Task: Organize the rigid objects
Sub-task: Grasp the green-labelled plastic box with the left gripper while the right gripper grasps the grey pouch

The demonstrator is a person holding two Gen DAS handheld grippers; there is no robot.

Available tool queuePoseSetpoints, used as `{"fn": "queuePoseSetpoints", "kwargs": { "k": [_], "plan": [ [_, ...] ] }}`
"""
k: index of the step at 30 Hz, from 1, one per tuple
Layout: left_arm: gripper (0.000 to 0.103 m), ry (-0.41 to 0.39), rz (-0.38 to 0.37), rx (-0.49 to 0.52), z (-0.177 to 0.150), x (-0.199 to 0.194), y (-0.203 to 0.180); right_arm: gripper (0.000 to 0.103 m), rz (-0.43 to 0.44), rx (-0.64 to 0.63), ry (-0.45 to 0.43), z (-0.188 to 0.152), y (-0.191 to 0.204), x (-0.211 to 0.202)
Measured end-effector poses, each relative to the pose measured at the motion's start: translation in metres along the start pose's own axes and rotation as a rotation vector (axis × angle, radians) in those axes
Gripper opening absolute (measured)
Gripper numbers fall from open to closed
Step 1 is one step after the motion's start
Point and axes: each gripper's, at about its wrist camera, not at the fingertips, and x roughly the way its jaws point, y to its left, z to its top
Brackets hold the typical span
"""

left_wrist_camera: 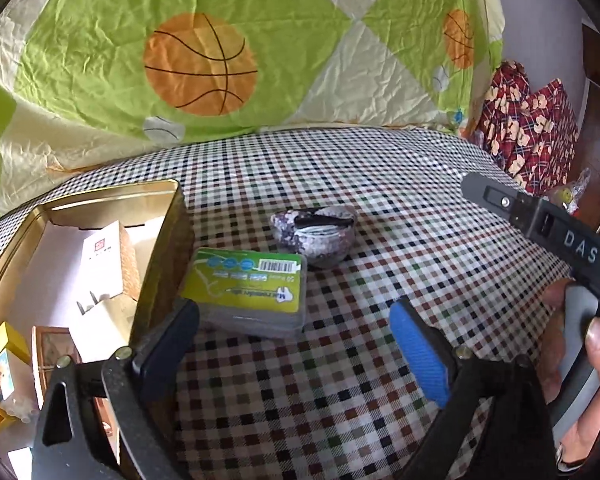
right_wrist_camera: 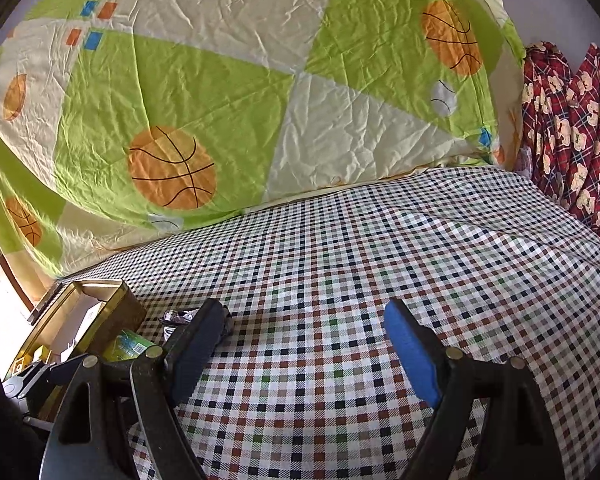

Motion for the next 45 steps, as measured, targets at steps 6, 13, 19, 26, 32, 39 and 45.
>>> {"fn": "queuePoseSetpoints", "kwargs": {
  "k": [6, 13, 19, 26, 32, 39, 45],
  "plan": [
    [0.097, -0.007, 0.027, -0.032, 0.002, -0.001, 0.027, 0.085, 0.004, 0.011, -0.008, -0.001, -0.001, -0.003],
    [0.1, -0.015, 0.065, -0.019, 0.004, 0.001, 0.023, 0.085, -0.031, -0.042, -0.016, -0.002, 0.009, -0.005],
    [0.1, 0.058, 0.016, 0.031, 0.013, 0.023, 0.01, 0.087, -0.048, -0.082, -0.041, -0.004, 0.015, -0.01],
    [0.102, 0.073, 0.07, 0.058, 0.022, 0.036, 0.008, 0.087, -0.046, -0.08, -0.034, -0.004, 0.014, -0.009],
    [0.102, 0.095, 0.109, 0.075, 0.021, 0.041, 0.012, 0.087, -0.052, -0.085, -0.034, -0.005, 0.016, -0.008],
    [0.097, 0.108, 0.125, 0.109, 0.022, 0.044, 0.011, 0.087, -0.054, -0.084, -0.041, -0.005, 0.016, -0.009],
    [0.091, 0.097, 0.097, 0.124, 0.019, 0.038, 0.009, 0.088, -0.053, -0.085, -0.044, -0.006, 0.016, -0.01]
  ]
}}
